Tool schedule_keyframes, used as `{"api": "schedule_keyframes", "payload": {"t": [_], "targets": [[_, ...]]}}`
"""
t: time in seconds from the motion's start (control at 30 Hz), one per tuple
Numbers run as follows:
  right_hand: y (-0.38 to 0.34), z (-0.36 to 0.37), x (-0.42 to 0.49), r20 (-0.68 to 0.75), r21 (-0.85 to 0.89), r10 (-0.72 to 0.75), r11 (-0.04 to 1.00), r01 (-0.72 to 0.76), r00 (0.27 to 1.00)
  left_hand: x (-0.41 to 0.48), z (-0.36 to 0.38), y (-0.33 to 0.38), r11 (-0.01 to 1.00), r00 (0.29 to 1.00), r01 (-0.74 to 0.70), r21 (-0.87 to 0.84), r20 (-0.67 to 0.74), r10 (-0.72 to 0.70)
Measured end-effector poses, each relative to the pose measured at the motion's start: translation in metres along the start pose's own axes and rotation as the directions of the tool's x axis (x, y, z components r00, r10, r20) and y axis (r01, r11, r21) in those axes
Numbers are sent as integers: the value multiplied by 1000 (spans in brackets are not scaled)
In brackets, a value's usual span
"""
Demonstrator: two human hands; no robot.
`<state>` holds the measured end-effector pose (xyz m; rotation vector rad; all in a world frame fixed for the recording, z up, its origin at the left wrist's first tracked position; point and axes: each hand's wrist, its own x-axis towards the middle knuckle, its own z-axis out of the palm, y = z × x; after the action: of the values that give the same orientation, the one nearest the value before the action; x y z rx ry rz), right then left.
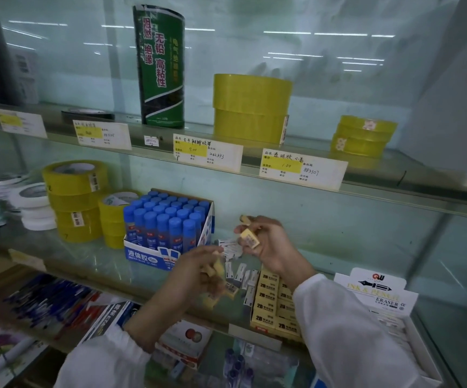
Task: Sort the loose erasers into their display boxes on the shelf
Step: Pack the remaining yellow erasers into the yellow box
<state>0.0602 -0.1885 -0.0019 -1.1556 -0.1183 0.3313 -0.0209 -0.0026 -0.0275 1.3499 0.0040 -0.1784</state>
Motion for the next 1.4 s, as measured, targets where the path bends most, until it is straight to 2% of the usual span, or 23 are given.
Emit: {"api": "schedule_keyframes", "payload": {"t": [0.07, 0.13, 0.17, 0.2, 0.23, 0.27, 0.3, 0.33, 0.37, 0.4, 0.47, 0.57, 0.63, 0.7, 0.8, 0.87, 0.93, 1.0, 1.07, 1.13, 1.23, 1.33, 1.4], "targets": [[-6, -3, -7, 20, 232, 92, 968, -94, 996, -4, 4, 14, 869, 975, 218, -445, 145, -170], [-8, -3, -15, -11, 126, 136, 983, -133, 991, -4, 4, 23, 724, 944, 327, -607, 234, -230], [-8, -4, -18, -38, -48, 128, 990, -130, 991, -1, 5, 25, 736, 945, 326, -594, 221, -240], [-7, -6, -22, -62, -298, 89, 949, -104, 994, 3, 6, 23, 814, 959, 281, -509, 171, -225], [-6, -6, -27, -52, -555, 27, 831, -51, 998, 6, 7, 22, 921, 980, 200, -335, 91, -179], [-4, -6, -31, -5, -741, -34, 672, 19, 999, 8, 9, 19, 993, 996, 92, -73, 16, -91], [-3, -7, -35, 70, -854, -50, 513, 86, 996, 10, 10, 16, 970, 999, -25, 242, -34, 34], [-1, -4, -38, 151, -914, -22, 377, 148, 988, 10, 7, 13, 825, 986, -110, 555, -46, 163], [0, -1, -42, 214, -948, 15, 243, 205, 977, 9, 5, 11, 616, 973, -150, 773, 4, 231], [2, 2, -45, 249, -964, 43, 112, 243, 968, 8, 2, 10, 446, 973, -145, 883, 47, 224], [4, 10, -49, 235, -968, 45, -81, 238, 971, 3, -3, 9, 257, 991, -84, 963, 54, 125], [10, 18, -49, 234, -952, 19, -200, 233, 972, 0, -4, 9, 38, 995, -35, 999, 32, 95], [15, 23, -48, 230, -926, -10, -309, 215, 973, 0, -2, 9, 13, 995, -52, 999, 50, 82], [19, 27, -47, 242, -894, -27, -394, 212, 970, 4, -3, 8, 108, 999, -47, 993, 44, 31], [20, 26, -46, 225, -925, -12, -318, 209, 974, 8, -7, 8, 293, 1000, 25, 956, -25, -4], [14, 17, -45, 180, -970, -32, -173, 172, 983, 7, -10, 11, 541, 999, 43, 840, -41, -16], [1, 6, -49, 114, -993, -99, 21, 116, 989, 2, -13, 14, 843, 993, 94, 530, 15, -120], [-17, -5, -57, 58, -975, -179, 200, 94, 982, 1, -14, 15, 972, 944, 212, 103, 234, -231], [-35, -15, -66, 12, -952, -261, 292, 91, 965, 7, -6, 11, 882, 865, 380, -279, 445, -232], [-49, -23, -76, -22, -934, -308, 345, 90, 951, 17, 11, 4, 785, 859, 432, -443, 468, -208], [-60, -30, -88, -59, -919, -342, 385, 83, 938, 29, 48, -3, 808, 903, 382, -449, 368, -222], [-64, -33, -96, -63, -934, -388, 347, 82, 920, 38, 76, -3, 735, 875, 461, -497, 394, -282], [-64, -35, -99, -52, -960, -410, 272, 68, 911, 43, 90, -4, 695, 842, 518, -498, 438, -315]]}}
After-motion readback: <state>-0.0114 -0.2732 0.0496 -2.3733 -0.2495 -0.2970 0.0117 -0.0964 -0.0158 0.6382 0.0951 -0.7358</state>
